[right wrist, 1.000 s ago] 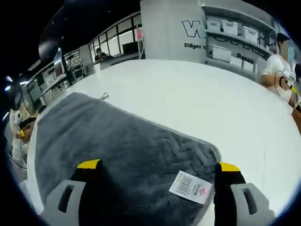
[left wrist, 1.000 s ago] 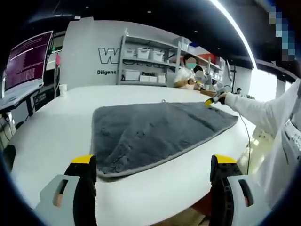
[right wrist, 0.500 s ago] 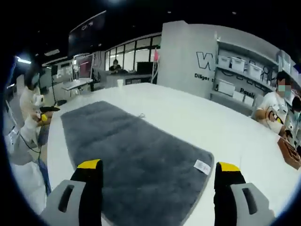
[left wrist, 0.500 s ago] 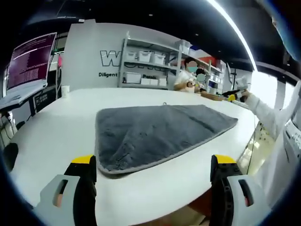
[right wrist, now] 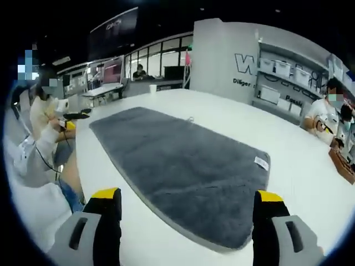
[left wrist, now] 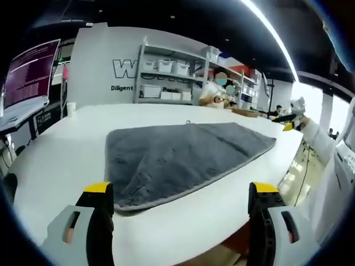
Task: Open the folded towel by lifting each exposed corner and separating the folded layers until the towel lies flat within the target outline without major curled edges
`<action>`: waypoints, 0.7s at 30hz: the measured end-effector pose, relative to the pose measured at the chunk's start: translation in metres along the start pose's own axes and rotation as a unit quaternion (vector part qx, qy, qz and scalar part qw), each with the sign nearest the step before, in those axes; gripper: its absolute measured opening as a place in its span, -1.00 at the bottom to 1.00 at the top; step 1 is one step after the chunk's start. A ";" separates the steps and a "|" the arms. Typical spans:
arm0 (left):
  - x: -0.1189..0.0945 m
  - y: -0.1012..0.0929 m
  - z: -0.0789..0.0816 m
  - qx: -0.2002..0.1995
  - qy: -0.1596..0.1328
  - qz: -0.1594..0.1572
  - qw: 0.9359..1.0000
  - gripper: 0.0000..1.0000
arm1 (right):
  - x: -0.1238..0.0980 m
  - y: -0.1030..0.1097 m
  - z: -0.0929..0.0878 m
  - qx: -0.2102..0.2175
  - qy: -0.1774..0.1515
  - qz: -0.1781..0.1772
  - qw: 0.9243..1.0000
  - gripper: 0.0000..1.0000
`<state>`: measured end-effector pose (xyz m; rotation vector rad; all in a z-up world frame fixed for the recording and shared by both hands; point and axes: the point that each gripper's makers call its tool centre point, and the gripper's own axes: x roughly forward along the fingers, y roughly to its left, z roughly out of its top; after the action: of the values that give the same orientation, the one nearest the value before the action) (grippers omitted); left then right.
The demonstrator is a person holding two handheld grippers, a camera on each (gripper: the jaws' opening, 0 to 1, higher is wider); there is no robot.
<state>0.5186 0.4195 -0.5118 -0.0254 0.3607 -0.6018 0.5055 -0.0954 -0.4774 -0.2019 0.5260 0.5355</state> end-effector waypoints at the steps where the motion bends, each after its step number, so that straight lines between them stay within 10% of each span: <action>1: 0.003 0.003 0.004 0.003 -0.006 -0.005 1.000 0.99 | 0.002 0.001 0.002 0.001 -0.003 0.004 1.000 0.99; 15: 0.111 0.056 0.072 0.076 -0.002 -0.127 0.989 0.99 | 0.029 0.023 0.000 0.009 -0.002 0.037 0.999 0.99; 21: 0.175 0.092 0.070 0.073 0.048 -0.135 0.987 0.99 | 0.032 0.027 0.004 0.003 -0.004 0.044 0.999 0.99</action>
<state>0.7264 0.3927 -0.5151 0.0961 0.4088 -0.8992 0.5164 -0.0580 -0.4915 -0.1706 0.5311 0.6201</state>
